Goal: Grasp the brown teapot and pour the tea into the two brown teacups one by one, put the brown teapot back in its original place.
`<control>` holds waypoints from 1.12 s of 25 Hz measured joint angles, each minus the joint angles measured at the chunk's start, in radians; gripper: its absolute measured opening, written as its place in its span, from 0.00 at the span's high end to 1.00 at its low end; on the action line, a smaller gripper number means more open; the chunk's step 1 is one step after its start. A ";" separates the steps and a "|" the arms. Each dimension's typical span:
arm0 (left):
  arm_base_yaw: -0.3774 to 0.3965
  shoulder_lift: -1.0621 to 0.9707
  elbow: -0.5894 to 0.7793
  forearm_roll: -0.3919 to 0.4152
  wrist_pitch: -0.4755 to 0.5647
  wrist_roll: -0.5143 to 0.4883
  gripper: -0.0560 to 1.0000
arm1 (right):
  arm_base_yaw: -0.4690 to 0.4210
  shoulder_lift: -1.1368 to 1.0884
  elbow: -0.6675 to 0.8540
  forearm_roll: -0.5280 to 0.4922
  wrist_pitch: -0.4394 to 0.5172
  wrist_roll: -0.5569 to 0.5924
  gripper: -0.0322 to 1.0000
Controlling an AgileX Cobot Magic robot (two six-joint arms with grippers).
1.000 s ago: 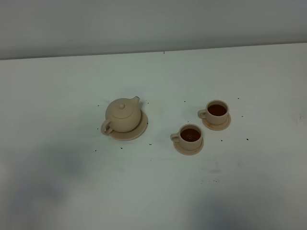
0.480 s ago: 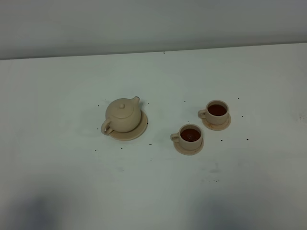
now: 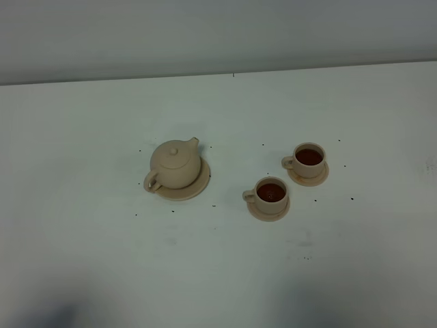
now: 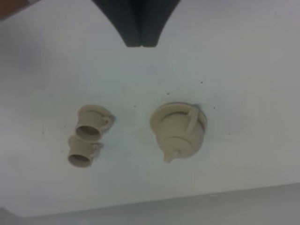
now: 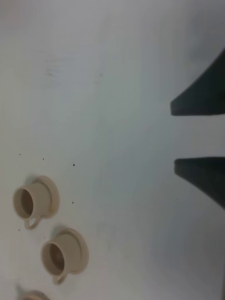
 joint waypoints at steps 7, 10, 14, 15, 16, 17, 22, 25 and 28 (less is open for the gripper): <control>0.000 -0.033 0.000 -0.090 0.009 0.004 0.96 | 0.000 0.000 0.000 0.000 0.000 0.000 0.74; 0.000 -0.038 -0.001 -0.086 0.035 0.005 0.96 | 0.000 0.000 0.000 0.000 0.000 0.000 0.74; 0.022 -0.039 -0.001 -0.079 0.080 0.007 0.96 | 0.000 0.000 0.000 0.000 0.000 0.000 0.74; 0.037 -0.039 -0.001 -0.080 0.081 0.007 0.96 | 0.000 0.000 0.000 0.000 0.000 0.000 0.74; 0.062 -0.039 -0.001 -0.085 0.087 0.007 0.96 | 0.000 0.000 0.000 0.000 0.000 0.000 0.74; 0.093 -0.039 -0.001 -0.093 0.097 0.011 0.96 | 0.000 0.000 0.000 0.000 0.000 0.000 0.74; 0.279 -0.039 0.011 -0.117 0.146 0.055 0.96 | 0.000 0.000 0.000 0.000 0.000 0.000 0.74; 0.385 -0.039 0.018 -0.158 0.141 0.088 0.96 | 0.000 0.000 0.000 0.000 0.000 0.000 0.74; 0.454 -0.039 0.018 -0.194 0.139 0.137 0.96 | 0.000 0.000 0.000 0.000 0.000 -0.001 0.74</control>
